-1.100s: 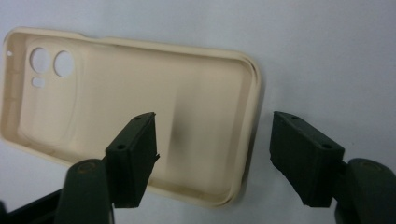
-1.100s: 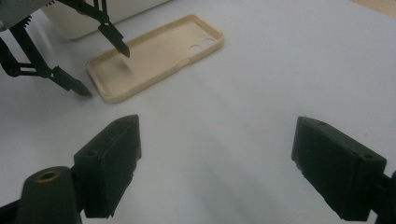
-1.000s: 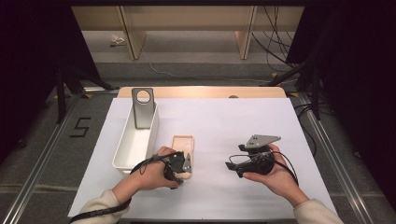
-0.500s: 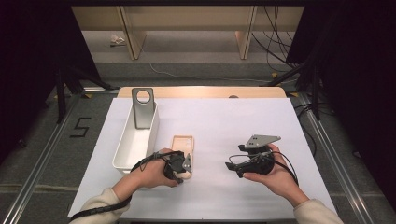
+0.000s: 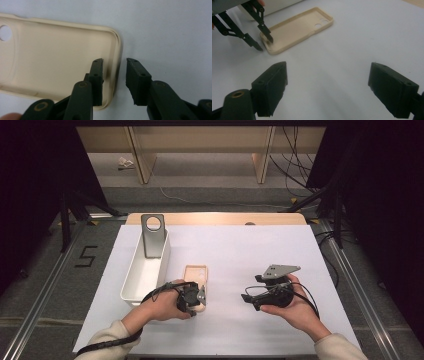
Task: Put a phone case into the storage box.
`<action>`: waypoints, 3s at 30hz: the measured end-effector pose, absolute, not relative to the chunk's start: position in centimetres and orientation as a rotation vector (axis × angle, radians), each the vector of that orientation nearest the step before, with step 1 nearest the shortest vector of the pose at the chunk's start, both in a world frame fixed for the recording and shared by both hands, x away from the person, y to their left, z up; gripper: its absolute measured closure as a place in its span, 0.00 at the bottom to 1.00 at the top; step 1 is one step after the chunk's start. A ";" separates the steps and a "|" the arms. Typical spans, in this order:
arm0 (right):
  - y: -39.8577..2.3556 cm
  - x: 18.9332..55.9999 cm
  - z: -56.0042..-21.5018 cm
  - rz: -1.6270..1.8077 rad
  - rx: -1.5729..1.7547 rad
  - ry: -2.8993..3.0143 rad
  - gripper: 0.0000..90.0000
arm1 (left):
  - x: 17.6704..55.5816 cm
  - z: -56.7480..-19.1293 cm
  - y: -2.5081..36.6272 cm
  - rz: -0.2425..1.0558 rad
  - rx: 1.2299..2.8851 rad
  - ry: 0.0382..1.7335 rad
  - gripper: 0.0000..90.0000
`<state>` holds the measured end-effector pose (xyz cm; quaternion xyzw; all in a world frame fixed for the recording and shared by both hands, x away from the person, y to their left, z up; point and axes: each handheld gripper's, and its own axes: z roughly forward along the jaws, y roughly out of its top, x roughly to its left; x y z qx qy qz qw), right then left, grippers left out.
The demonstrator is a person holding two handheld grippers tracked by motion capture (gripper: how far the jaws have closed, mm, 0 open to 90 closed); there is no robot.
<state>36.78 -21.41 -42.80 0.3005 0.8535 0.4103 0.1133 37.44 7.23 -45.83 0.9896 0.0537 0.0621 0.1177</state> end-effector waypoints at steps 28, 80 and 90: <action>-21.4 36.8 -42.8 1.205 0.888 2.502 0.19 | 36.6 -45.8 7.3 0.254 2.898 0.092 0.97; -13.2 42.1 -43.4 1.379 1.060 2.503 0.27 | 32.0 -42.4 5.8 0.415 2.770 -0.090 0.98; -12.0 43.6 -43.8 1.432 1.156 2.518 0.36 | 31.6 -42.3 5.5 0.397 2.768 -0.108 0.98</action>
